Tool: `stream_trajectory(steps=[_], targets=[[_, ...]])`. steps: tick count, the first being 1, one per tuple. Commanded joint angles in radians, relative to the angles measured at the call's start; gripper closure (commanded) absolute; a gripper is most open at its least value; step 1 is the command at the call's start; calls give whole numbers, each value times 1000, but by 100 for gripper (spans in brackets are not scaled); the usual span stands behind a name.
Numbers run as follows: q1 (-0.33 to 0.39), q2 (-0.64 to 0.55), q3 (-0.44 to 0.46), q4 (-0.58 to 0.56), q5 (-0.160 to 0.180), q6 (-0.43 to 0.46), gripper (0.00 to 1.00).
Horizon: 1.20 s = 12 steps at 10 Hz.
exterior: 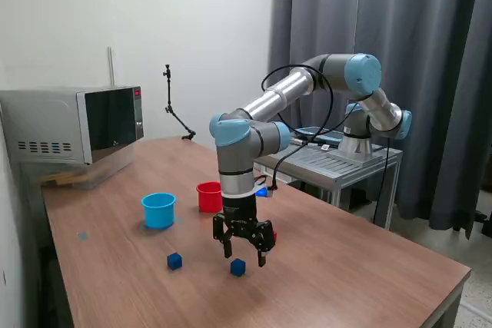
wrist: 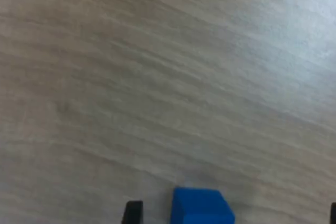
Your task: Place red objects in the red bin, and blue objects in the blue bin.
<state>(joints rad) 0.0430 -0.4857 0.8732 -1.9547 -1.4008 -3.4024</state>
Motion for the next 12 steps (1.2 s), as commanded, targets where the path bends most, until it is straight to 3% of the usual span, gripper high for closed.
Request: stream_trajectory(steps=[1,10,11,12], targets=[[2,4,9,-7,2,0,0],[2,19,-5,-33,2,-2,0],[2,21,-6,-35,0,-2,100],[2,21,-8,-35,-1,-2,100]])
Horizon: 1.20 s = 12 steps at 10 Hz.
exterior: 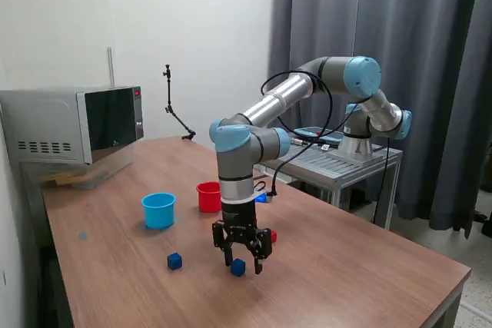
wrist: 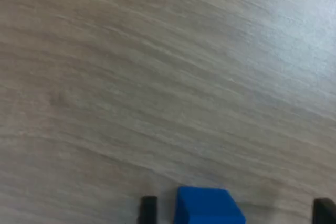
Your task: Place red objects in the red bin, and blue objects in the blue bin.
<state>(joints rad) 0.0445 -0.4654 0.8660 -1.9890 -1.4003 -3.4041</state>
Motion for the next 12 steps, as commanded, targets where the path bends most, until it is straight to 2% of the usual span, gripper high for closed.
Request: stream_trajectory(steps=[1,4,6,7,12], targets=[[0,1,-1,-1,-3,0,100],[0,4,-10,-1,-14,0,100],[0,-4,-9,-1,-43,2,100],[0,-13,-9,-1,-45,2,100],[-14,-128,-7,-1,-66,-1,100]])
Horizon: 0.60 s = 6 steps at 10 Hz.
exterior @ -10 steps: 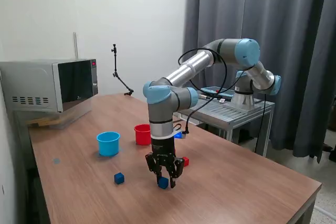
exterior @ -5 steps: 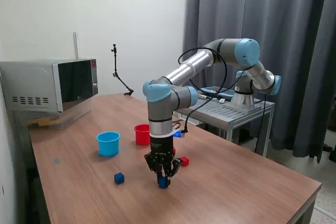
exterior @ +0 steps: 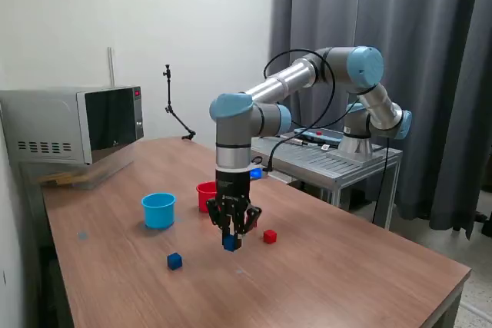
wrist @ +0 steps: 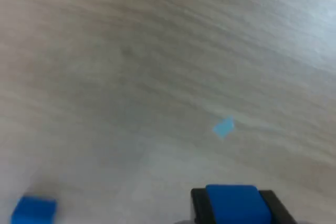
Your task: Place red objects in the red bin, and blue objects in the blue bin.
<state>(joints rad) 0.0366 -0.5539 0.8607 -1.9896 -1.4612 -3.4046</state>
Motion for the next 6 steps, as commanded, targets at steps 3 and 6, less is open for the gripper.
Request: stream_trajectory(steps=[3,6], targets=[[-12,-86,11,0,-50,2,100],[-68,-90,-20,-70,-48,43,100]])
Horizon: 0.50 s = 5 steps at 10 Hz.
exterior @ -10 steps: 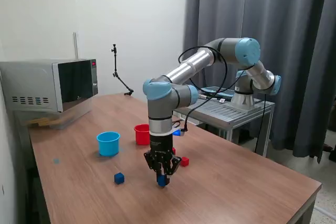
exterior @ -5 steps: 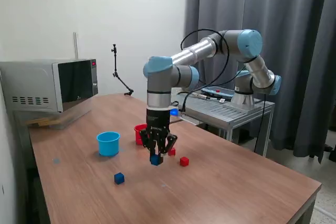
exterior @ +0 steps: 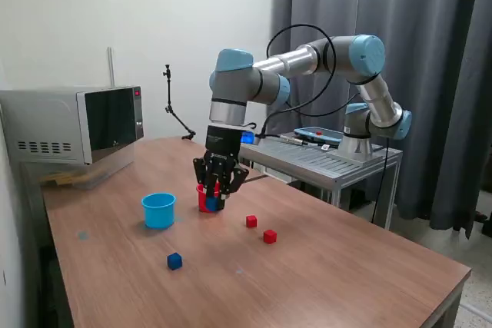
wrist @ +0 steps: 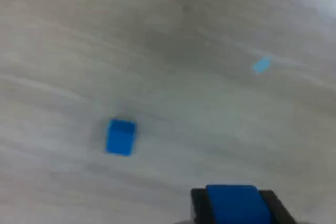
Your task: Place red objects in the red bin, and blue objects in the blue bin.
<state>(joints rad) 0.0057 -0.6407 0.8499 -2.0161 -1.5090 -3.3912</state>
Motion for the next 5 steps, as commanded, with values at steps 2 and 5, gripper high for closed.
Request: stream_trajectory(steps=[2,5], targets=[[-100,-2,-9,-99,4,71,100],[-182,-4,-9,-159,4,136,100]])
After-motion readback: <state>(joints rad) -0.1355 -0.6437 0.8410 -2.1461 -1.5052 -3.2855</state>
